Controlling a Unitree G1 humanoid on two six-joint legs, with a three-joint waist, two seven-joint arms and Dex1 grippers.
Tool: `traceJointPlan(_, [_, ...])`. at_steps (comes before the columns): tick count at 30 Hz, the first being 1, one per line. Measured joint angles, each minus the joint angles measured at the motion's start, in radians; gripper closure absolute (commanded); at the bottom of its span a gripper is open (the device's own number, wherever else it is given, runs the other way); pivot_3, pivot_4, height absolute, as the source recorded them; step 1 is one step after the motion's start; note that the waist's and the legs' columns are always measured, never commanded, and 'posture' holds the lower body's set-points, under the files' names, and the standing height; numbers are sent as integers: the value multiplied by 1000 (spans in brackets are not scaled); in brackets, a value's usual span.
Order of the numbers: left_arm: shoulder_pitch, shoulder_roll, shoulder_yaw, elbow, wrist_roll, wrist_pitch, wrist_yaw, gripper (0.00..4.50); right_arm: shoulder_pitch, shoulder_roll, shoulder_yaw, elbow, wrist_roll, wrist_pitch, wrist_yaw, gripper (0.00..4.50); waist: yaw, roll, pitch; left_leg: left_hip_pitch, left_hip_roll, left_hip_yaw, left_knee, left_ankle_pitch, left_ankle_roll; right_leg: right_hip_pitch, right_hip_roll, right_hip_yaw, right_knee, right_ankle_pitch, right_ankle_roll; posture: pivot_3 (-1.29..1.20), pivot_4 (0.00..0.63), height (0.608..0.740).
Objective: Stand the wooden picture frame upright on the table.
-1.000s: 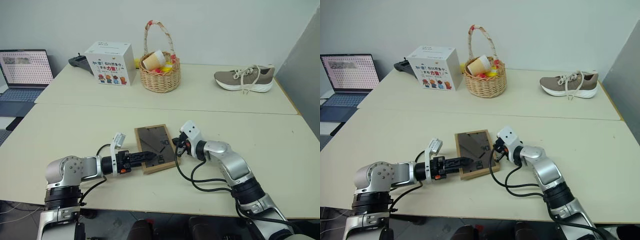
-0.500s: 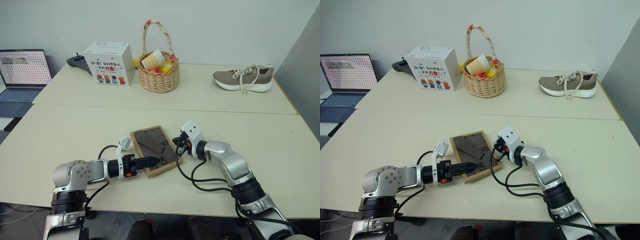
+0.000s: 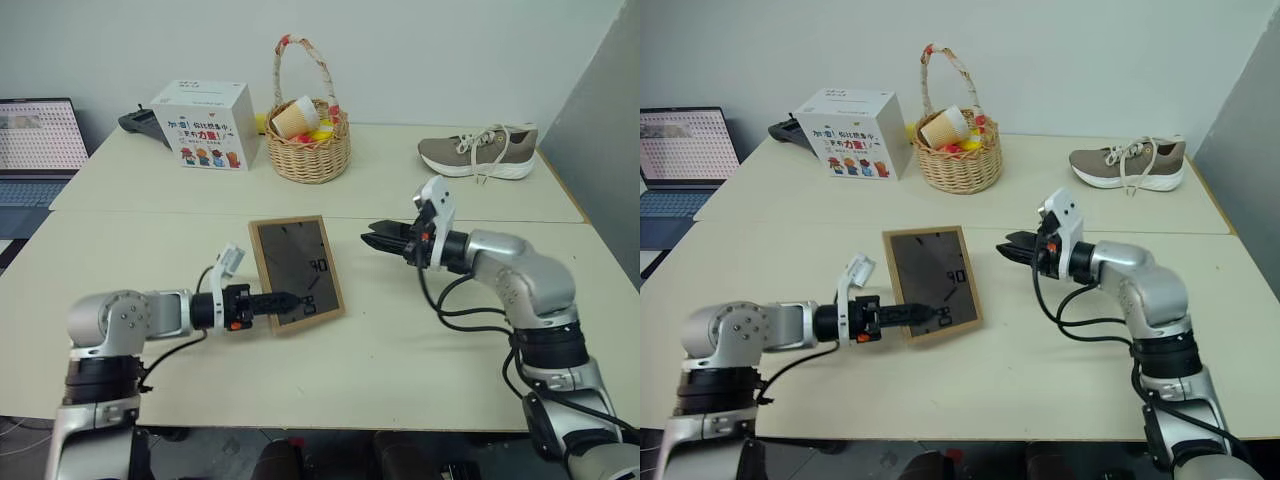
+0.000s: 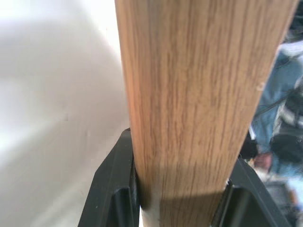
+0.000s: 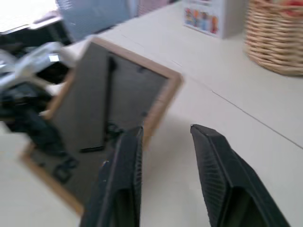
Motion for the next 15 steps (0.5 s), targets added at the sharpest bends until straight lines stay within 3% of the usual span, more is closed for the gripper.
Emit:
traceJointPlan(4, [-35,53,-96,-1,35,-84,-94,3202,-51,32,61,19,23,3,43,1183,-1,-1,1,-1,0,0,0,0,0,-1,-1,1,-2,0,0,0,150,740])
traceJointPlan(9, [-99,76,-128,18,55,-135,-147,3202,-79,98,134,76,5,-27,45,12,-1,-2,3,-6,0,1,2,0,0,-6,-1,0,0,0,0,0,150,740])
traceJointPlan(15, [-112,89,-157,29,85,-167,-170,3202,-124,194,162,107,-6,-62,11,12,1,-2,3,-17,0,0,4,0,-1,-20,-3,1,6,0,0,0,150,740])
